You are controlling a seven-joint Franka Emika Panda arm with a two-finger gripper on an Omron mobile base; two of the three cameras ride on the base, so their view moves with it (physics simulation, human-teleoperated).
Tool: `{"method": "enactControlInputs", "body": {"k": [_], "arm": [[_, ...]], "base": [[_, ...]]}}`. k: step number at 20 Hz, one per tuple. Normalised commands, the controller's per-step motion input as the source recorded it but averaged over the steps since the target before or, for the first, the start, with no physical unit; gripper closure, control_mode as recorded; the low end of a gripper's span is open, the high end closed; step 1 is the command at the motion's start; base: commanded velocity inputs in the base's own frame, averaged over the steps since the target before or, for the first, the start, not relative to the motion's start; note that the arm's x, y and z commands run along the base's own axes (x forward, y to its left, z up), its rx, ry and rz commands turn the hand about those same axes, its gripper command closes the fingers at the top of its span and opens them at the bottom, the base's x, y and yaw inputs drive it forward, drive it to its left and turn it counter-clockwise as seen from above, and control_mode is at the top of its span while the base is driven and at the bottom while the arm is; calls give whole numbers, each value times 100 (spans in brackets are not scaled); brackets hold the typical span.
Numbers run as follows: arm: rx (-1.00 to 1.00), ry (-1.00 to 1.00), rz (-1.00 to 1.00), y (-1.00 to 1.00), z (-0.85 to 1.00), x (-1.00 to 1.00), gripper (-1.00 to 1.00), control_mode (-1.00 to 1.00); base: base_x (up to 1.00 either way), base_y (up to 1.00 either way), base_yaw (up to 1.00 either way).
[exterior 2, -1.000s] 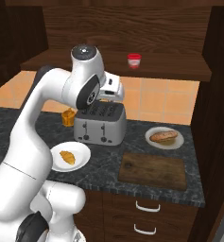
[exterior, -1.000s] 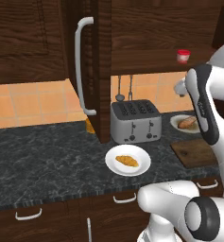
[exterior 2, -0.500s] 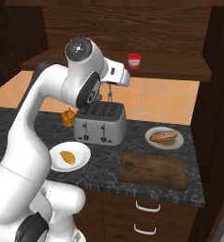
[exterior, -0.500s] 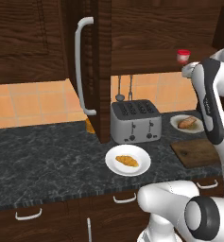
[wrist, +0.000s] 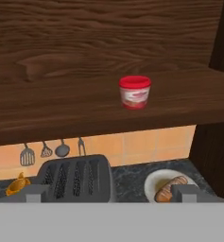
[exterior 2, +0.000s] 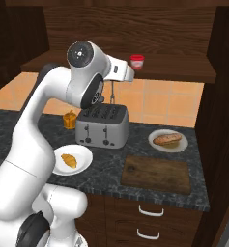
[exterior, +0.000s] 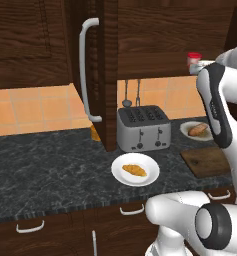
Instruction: From the different types of pastries on the counter, select a croissant and place it on the cutting board. Then retrieve a jar of jam from the cabinet and place it alongside the croissant on the cutting board.
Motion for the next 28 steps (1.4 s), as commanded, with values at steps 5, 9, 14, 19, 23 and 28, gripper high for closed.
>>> {"method": "enactControlInputs", "body": {"k": [5, 9, 14, 19, 23, 28], "arm": [[0, 34, 0, -31, 91, 15, -100, -100], [0, 2, 0, -21, 20, 6, -100, -100], [0, -27, 0, -3, -4, 0, -100, -100], [0, -14, 0, 0, -20, 0, -100, -100], [0, -6, -3, -1, -21, 19, -100, -100], [-4, 0, -3, 0, -14, 65, -100, -100]], "base": [[0, 0, 0], [0, 0, 0], [0, 0, 0], [0, 0, 0], [0, 0, 0], [0, 0, 0]]}}
